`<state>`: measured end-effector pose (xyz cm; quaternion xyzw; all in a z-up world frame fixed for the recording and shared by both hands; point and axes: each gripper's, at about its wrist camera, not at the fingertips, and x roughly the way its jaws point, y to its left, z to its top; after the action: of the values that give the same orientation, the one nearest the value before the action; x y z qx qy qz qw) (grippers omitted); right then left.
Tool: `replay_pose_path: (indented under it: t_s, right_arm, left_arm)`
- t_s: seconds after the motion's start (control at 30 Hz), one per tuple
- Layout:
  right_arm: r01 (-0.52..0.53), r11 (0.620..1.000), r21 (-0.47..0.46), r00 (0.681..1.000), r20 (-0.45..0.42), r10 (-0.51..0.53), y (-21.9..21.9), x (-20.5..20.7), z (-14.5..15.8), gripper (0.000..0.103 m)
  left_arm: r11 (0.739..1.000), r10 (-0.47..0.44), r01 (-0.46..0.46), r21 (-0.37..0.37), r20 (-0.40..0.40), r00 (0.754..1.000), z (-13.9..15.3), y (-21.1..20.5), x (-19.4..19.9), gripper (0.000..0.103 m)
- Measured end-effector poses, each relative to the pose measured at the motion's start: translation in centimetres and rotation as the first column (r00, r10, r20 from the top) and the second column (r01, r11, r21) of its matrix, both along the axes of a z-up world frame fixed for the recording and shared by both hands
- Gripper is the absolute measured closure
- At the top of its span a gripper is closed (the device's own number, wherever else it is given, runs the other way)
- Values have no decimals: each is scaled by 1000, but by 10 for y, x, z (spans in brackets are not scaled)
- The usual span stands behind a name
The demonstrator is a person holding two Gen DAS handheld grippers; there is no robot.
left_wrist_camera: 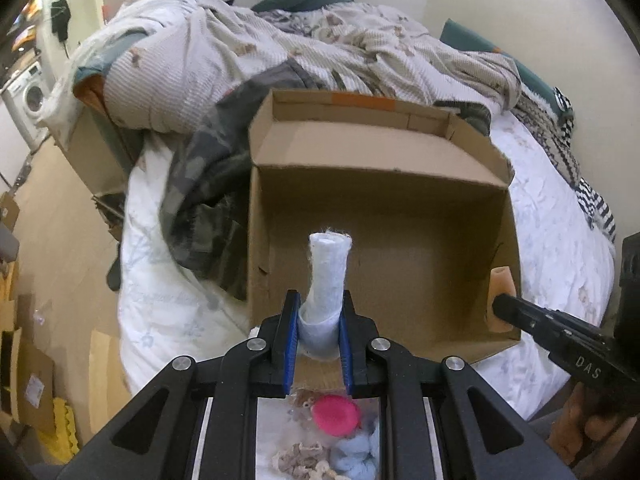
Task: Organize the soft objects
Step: 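Carry the sock and tube into the box and open both tools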
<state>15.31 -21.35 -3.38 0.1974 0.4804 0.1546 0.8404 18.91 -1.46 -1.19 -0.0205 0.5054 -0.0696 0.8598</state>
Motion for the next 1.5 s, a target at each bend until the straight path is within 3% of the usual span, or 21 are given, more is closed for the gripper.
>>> replay_pose_path:
  t_s: [0.1, 0.23, 0.3, 0.7, 0.9, 1.5]
  right_arm:
    - [-18, 999, -49, 1000, -7, 17, 7, 6, -6, 93]
    - [-19, 995, -94, 999, -48, 15, 7, 11, -22, 93]
    - [-18, 993, -113, 997, -75, 10, 6, 15, -30, 93]
    - [-65, 989, -131, 992, -117, 49, 17, 18, -44, 93]
    - [-59, 990, -127, 990, -132, 42, 15, 21, -45, 93]
    - [-50, 991, -122, 988, -153, 31, 14, 21, -48, 93]
  left_arm:
    - [1000, -12, 12, 15, 0, 1000, -19, -2, 1, 87]
    - [999, -8, 6, -51, -37, 999, -35, -2, 7, 87]
    - [999, -12, 11, -47, -29, 1000, -38, -4, 7, 87]
    - [999, -35, 35, -10, -3, 999, -44, -16, 13, 87]
    - [1000, -26, 26, 9, -50, 998, -58, -17, 14, 86]
    - [1000, -30, 30, 1, -52, 998, -60, -19, 13, 84]
